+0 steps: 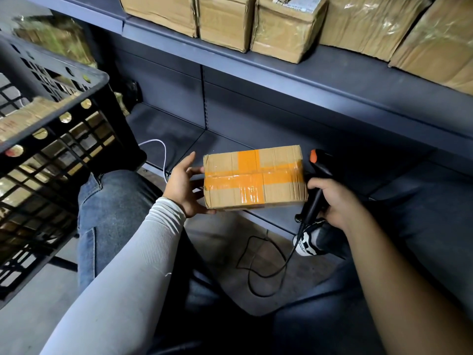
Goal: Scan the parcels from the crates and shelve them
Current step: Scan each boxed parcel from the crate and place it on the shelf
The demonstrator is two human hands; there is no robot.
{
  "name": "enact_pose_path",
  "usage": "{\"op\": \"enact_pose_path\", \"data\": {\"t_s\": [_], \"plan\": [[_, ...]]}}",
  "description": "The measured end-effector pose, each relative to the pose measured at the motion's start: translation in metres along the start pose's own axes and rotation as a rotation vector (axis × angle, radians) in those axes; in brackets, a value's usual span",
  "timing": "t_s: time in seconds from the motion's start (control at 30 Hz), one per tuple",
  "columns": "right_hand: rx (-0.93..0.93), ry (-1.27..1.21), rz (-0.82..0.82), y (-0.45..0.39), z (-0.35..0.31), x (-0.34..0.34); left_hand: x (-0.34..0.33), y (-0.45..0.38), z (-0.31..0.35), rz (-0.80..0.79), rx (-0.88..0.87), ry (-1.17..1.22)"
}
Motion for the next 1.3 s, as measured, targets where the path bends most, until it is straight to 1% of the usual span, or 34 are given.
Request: {"op": "enact_pose_path", "data": {"t_s": [0.17,0.27,0.37,0.5,0.57,0.67,0.77,0.83,0.87,0.93,1.0,1.03,1.13,1.2,1.3], "plan": [[0.023,0.084,-0.010,-0.002,0.003,0.000,0.006,-0.001,-0.001,0.059,-0.005,-0.050],[0.037,0.090,-0.049,-0.004,0.004,-0.003,-0.001,0.003,0.007,-0.024,-0.068,-0.031],[0.018,0.016,-0.071,-0.007,0.004,-0.006,-0.004,0.005,0.021,-0.100,-0.187,0.006],[0.036,-0.076,-0.090,-0.011,0.002,-0.009,-0.007,0.011,0.033,-0.205,-0.299,-0.112],[0.049,-0.074,-0.107,-0.012,0.002,-0.011,-0.009,0.013,0.036,-0.250,-0.336,-0.137],[0.062,-0.074,-0.115,-0.009,0.000,-0.013,-0.010,0.012,0.035,-0.265,-0.334,-0.116],[0.072,-0.061,-0.120,-0.008,-0.002,-0.015,-0.005,0.009,0.035,-0.235,-0.309,-0.047],[0.076,-0.062,-0.116,-0.008,-0.002,-0.015,0.000,0.004,0.031,-0.183,-0.256,0.012],[0.080,-0.070,-0.114,-0.008,-0.003,-0.014,0.003,0.002,0.029,-0.145,-0.247,-0.004],[0.086,-0.090,-0.108,-0.005,-0.005,-0.014,0.004,0.007,0.033,-0.078,-0.298,-0.047],[0.088,-0.112,-0.107,-0.001,-0.006,-0.017,-0.006,0.016,0.039,-0.121,-0.371,-0.105],[0.095,-0.118,-0.118,0.000,-0.007,-0.019,-0.012,0.020,0.039,-0.160,-0.381,-0.129],[0.121,-0.142,-0.128,-0.002,-0.010,-0.021,-0.027,0.031,0.035,-0.226,-0.317,-0.200],[0.114,-0.133,-0.102,-0.005,-0.007,-0.019,-0.030,0.034,0.032,-0.247,-0.305,-0.232],[0.068,-0.129,-0.042,-0.009,0.000,-0.012,-0.030,0.036,0.038,-0.236,-0.372,-0.280]]}}
Point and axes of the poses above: each hand's wrist, its own y-axis away from the middle knuckle, its own x-axis out of the back of the hand, z = x × y, the point moved 9 cm from there along -y, towards the middle knuckle, and after that the axes turned 9 degrees about -y, right-handed, at the moved point
